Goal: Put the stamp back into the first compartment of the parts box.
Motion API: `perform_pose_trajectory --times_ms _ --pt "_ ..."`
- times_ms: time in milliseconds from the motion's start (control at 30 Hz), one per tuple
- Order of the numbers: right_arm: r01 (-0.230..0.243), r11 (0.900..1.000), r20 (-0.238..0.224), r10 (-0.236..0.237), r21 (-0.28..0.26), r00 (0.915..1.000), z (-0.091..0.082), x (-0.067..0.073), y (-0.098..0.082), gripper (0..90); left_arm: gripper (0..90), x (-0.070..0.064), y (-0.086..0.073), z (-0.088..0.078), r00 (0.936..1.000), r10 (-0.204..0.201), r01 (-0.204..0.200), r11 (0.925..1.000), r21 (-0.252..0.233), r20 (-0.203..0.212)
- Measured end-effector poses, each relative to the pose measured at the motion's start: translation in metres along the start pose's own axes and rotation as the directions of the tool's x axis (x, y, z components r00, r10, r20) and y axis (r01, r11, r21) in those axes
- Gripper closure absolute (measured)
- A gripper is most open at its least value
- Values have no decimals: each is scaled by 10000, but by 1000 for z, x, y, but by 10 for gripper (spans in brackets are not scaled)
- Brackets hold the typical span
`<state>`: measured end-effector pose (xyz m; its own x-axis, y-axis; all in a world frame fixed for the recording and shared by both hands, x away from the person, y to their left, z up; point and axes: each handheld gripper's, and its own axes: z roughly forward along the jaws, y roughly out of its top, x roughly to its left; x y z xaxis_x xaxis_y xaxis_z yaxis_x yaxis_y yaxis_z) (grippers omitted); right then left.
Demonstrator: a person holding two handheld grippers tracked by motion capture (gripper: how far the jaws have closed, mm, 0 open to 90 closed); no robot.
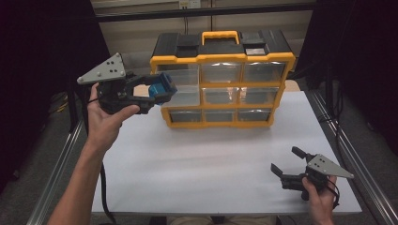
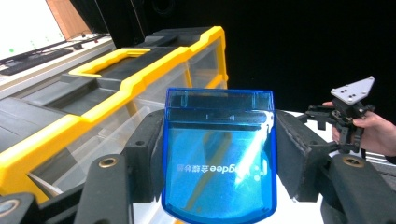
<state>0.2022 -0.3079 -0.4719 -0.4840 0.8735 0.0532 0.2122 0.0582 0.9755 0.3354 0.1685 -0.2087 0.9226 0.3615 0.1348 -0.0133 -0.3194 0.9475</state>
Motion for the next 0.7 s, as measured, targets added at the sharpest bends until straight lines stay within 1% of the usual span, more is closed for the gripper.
perform_pose_trajectory --times_ms 33,67,100,133,167,267,300,333,367,400,433,500,533,567,700 --pt "10 10000 -3 -10 20 10000 0 0 0 2 411 3 3 2 9999 -133 134 9999 70 -79" --pt "10 10000 -3 -10 20 10000 0 0 0 2 411 3 3 2 9999 -133 134 9999 70 -79" --pt "27 10000 2 -27 6 10000 0 0 0 2 411 6 6 4 9997 -94 100 9996 252 -247" --pt "27 10000 2 -27 6 10000 0 0 0 2 410 6 6 4 9997 -94 100 9996 252 -247" --pt "49 10000 -2 -49 -5 10000 0 0 0 2 411 10 8 6 9996 -13 25 9992 408 -294" --pt "25 10000 -16 -25 14 10000 0 0 0 1 411 12 10 9 9996 -78 91 9988 482 -259" --pt "29 10000 -13 -29 15 10000 0 0 0 2 411 14 11 10 9995 25 -6 9982 602 -324" --pt "27 10000 -12 -27 16 10000 0 0 0 2 411 16 12 11 9996 85 -64 9972 748 -283" --pt "44 10000 -19 -44 13 10000 0 0 0 1 411 17 14 13 9993 39 -9 9969 782 -375" --pt "44 10000 -17 -44 11 10000 0 0 0 2 411 20 16 15 9994 79 -48 9959 899 -341" --pt "44 10000 -17 -44 11 10000 0 0 0 2 411 20 16 15 9994 79 -48 9959 899 -341" --pt "62 10000 -14 -62 2 10000 0 0 0 1 411 23 19 17 9992 91 -50 9945 1051 -393" --pt "62 10000 -14 -62 2 10000 0 0 0 1 411 25 20 18 9992 23 21 9937 1122 -393" --pt "46 10000 -21 -46 10 10000 0 0 0 2 411 26 21 20 9988 -32 88 9932 1157 -487" --pt "34 10000 -11 -34 25 10000 0 0 0 2 411 34 24 22 9990 -45 111 9885 1508 -436"
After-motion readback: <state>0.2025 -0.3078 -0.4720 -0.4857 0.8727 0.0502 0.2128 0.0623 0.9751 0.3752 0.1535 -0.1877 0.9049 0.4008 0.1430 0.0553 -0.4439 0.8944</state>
